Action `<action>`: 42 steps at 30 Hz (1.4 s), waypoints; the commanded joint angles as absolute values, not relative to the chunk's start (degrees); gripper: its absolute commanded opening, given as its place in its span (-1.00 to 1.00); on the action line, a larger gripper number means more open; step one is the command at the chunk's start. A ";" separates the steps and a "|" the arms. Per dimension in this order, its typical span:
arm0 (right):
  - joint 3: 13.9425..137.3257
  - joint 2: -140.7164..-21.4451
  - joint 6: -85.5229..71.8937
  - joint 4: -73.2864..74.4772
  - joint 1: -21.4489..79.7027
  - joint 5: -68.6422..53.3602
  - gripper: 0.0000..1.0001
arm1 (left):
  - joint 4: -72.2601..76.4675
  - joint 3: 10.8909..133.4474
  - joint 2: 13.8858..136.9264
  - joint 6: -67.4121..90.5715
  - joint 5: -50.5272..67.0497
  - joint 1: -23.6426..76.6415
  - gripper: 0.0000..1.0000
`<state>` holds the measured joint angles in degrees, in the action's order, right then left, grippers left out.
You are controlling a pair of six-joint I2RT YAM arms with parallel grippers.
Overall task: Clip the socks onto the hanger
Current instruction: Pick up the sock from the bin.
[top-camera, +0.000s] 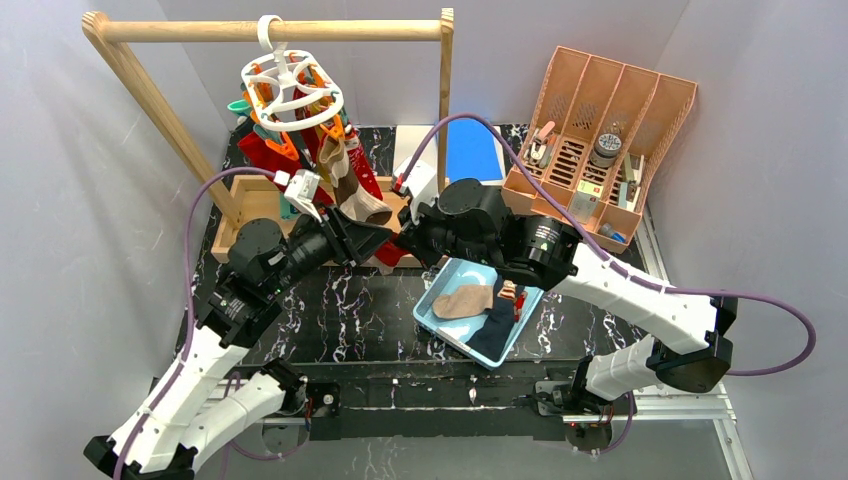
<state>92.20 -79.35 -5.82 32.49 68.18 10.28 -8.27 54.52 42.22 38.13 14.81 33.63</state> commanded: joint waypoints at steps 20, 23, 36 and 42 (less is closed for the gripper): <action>90.21 -74.79 -9.28 25.88 68.47 19.43 -0.97 | -9.27 54.94 39.08 36.75 18.58 33.84 -0.89; 89.65 -74.34 -9.36 25.67 68.42 19.61 -0.97 | -9.23 54.39 38.42 37.15 20.60 33.84 -0.79; 89.51 -73.51 -7.72 26.65 68.47 16.09 -0.97 | -11.04 54.22 35.51 34.58 21.33 33.84 -0.31; 91.27 -73.30 -5.87 29.45 68.47 11.53 -0.97 | -11.08 54.69 32.16 28.78 18.44 33.84 0.31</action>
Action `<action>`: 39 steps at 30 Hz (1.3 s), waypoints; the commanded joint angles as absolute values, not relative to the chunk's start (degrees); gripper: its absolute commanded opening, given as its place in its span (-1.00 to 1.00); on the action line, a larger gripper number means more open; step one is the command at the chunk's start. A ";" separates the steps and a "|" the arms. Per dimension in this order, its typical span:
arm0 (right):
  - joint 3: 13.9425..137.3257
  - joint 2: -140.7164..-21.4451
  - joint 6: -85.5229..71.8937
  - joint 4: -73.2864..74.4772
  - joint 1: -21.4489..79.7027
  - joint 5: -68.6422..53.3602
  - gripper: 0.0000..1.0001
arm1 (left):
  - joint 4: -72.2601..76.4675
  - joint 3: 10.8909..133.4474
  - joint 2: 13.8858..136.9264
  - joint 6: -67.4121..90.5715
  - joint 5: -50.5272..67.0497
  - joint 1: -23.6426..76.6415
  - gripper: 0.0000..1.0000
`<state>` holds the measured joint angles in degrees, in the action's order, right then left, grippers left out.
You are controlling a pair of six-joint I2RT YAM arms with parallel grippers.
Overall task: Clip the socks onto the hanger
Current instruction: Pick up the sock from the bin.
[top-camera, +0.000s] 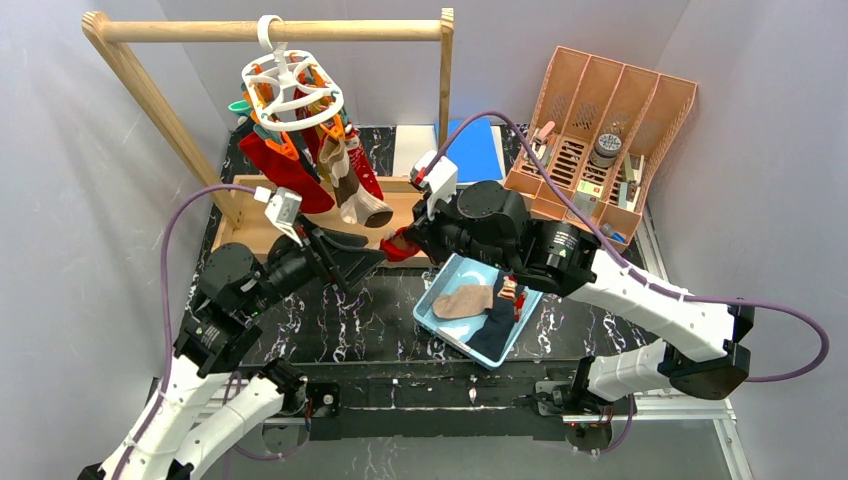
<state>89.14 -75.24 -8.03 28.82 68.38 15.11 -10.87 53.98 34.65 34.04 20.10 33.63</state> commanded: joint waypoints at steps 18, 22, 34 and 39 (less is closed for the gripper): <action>102.11 -77.97 -2.17 38.63 68.47 -4.73 -0.97 | -14.85 51.71 26.07 -9.16 32.66 33.84 0.52; 102.74 -79.03 -2.20 38.95 68.47 -5.60 -0.97 | -14.27 52.73 27.84 -10.42 33.40 33.84 0.38; 102.74 -79.97 -2.99 38.66 68.47 -6.85 -0.97 | -12.15 53.63 29.19 -11.35 35.28 33.84 0.02; 102.66 -80.46 -3.02 38.58 68.47 -6.93 -0.97 | -11.12 53.64 29.27 -9.98 37.41 33.84 -0.04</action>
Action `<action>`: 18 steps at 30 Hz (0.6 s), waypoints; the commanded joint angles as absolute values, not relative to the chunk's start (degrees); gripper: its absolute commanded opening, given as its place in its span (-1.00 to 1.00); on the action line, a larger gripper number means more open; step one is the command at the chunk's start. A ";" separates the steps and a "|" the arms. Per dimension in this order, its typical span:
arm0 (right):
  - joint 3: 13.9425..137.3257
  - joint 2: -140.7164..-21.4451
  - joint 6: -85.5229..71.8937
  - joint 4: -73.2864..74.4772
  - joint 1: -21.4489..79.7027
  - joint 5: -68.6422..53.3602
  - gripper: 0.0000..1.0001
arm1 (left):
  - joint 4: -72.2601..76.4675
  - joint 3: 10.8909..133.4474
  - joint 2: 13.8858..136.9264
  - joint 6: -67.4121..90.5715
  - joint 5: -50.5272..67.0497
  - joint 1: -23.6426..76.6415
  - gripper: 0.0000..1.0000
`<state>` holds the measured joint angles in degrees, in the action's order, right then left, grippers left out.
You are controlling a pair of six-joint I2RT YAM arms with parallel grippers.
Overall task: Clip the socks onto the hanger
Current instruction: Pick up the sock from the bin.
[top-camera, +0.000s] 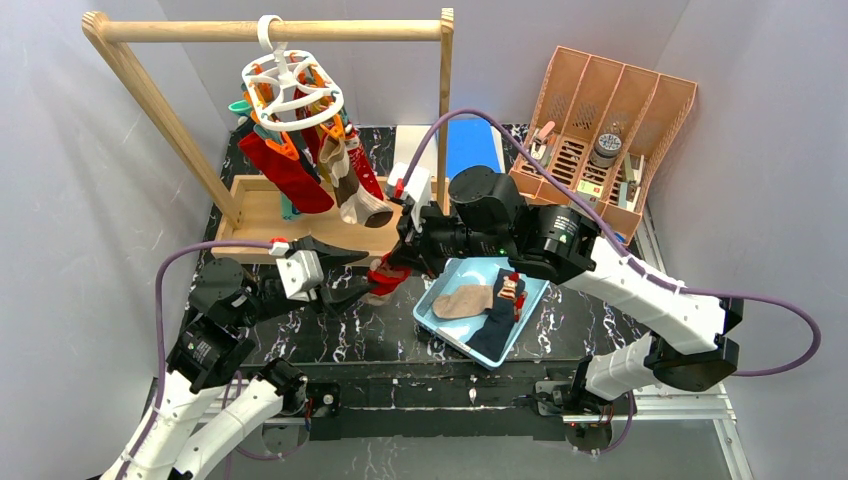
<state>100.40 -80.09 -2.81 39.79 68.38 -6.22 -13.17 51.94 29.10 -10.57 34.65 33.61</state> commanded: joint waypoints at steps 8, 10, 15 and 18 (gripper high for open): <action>102.74 -81.03 -3.02 38.26 68.46 -7.47 -0.97 | -9.94 53.27 29.43 -9.23 38.52 33.84 -0.28; 102.74 -81.11 -3.03 38.17 68.47 -7.60 -0.97 | -9.93 52.98 29.50 -9.23 38.61 33.84 -0.45; 102.90 -81.04 -3.26 38.27 68.47 -7.94 -0.97 | -9.94 51.86 28.95 -9.09 38.92 33.84 -0.93; 102.91 -80.98 -3.55 38.32 68.47 -8.06 -0.97 | -10.64 51.61 28.92 -8.75 38.94 33.84 -1.00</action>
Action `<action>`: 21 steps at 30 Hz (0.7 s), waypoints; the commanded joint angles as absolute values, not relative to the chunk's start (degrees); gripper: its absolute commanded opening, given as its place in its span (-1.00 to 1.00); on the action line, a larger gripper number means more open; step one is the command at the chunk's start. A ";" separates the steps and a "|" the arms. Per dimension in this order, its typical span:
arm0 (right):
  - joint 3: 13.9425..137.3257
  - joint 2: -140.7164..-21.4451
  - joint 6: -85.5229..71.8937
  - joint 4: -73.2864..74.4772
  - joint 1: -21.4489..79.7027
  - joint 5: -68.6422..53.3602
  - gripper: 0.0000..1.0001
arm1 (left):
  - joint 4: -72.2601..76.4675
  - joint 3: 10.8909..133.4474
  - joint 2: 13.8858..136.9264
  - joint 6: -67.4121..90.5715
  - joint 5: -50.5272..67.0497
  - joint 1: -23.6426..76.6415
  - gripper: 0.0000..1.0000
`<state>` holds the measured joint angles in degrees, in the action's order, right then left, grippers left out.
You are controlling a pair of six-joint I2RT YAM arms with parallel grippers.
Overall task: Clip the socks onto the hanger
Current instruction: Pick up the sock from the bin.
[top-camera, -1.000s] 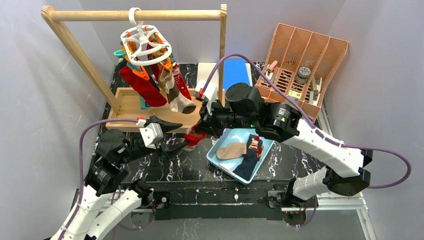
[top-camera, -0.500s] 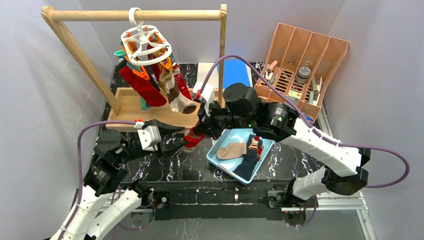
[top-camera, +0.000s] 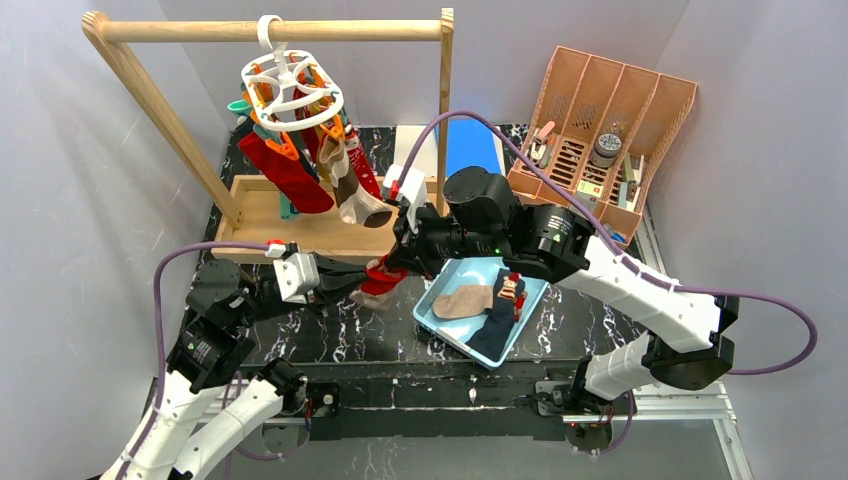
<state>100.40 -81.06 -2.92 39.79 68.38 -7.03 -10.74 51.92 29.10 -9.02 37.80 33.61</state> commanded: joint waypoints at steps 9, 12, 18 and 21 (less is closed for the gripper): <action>101.39 -78.08 -7.07 34.08 68.47 -4.35 0.18 | -12.80 50.19 25.81 -7.62 33.62 33.84 -1.00; 102.33 -77.36 -8.35 33.11 68.47 -1.90 0.37 | -14.48 49.28 23.41 -7.02 29.35 33.84 -1.00; 106.56 -78.36 -11.00 30.11 68.38 4.03 0.50 | -19.88 48.73 20.11 -4.65 14.29 33.84 -1.00; 110.73 -80.78 -12.86 28.19 68.33 6.05 0.50 | -18.50 47.08 17.15 -3.16 6.08 33.84 -1.00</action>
